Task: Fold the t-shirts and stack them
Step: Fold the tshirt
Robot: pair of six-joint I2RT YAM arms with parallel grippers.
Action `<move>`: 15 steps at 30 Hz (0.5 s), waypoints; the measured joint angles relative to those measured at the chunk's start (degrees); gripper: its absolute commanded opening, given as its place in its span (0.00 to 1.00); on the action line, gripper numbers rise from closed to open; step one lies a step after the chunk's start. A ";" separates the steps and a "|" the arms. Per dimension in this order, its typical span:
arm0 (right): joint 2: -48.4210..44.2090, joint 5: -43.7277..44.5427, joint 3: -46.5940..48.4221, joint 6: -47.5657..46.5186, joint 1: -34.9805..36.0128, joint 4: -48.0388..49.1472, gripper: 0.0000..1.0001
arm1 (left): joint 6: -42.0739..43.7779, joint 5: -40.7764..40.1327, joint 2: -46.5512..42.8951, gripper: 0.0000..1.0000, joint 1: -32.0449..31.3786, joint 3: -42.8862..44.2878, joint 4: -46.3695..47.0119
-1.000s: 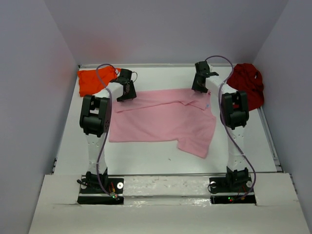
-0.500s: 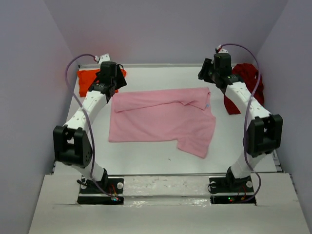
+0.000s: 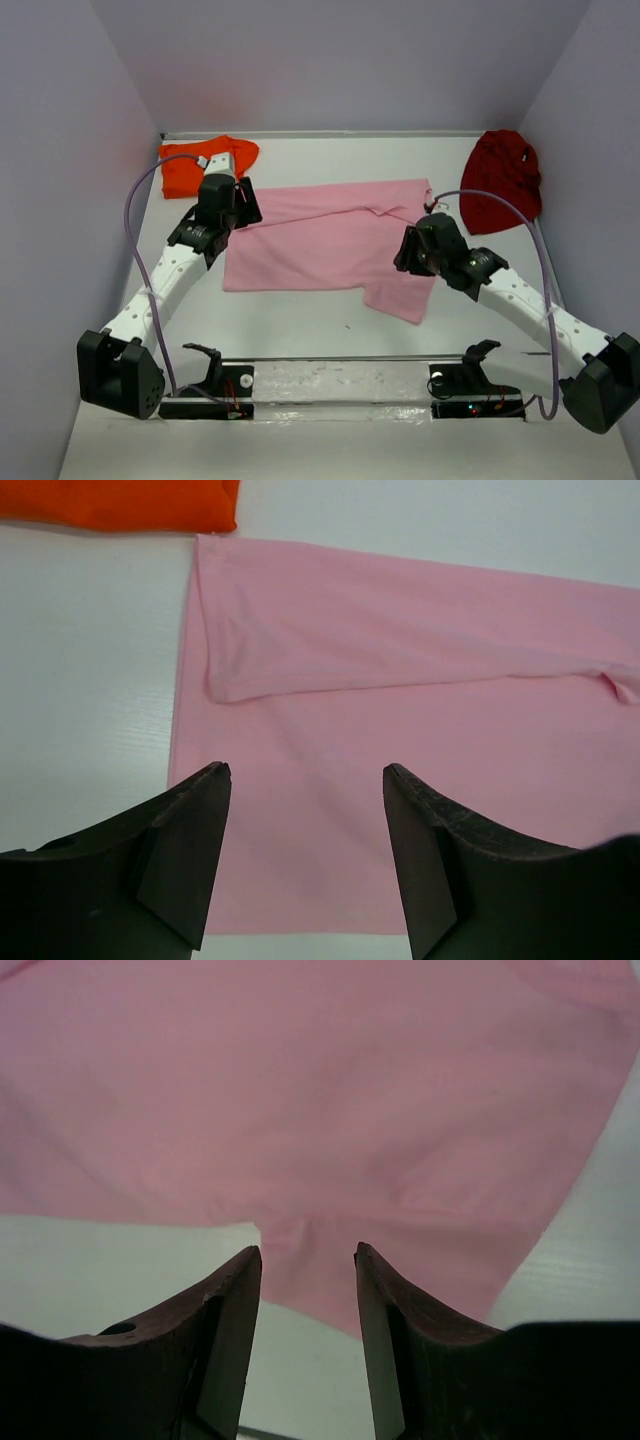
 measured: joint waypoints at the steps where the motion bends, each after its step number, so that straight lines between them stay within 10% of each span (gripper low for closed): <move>1: -2.03 0.76 -1.95 2.05 1.81 -1.77 0.46 | 0.00 0.44 0.02 0.72 -0.07 -0.59 -0.07; 15: -9.84 10.60 -8.81 30.05 13.29 -24.20 0.46 | 0.94 1.38 2.49 0.72 -0.74 -2.78 0.59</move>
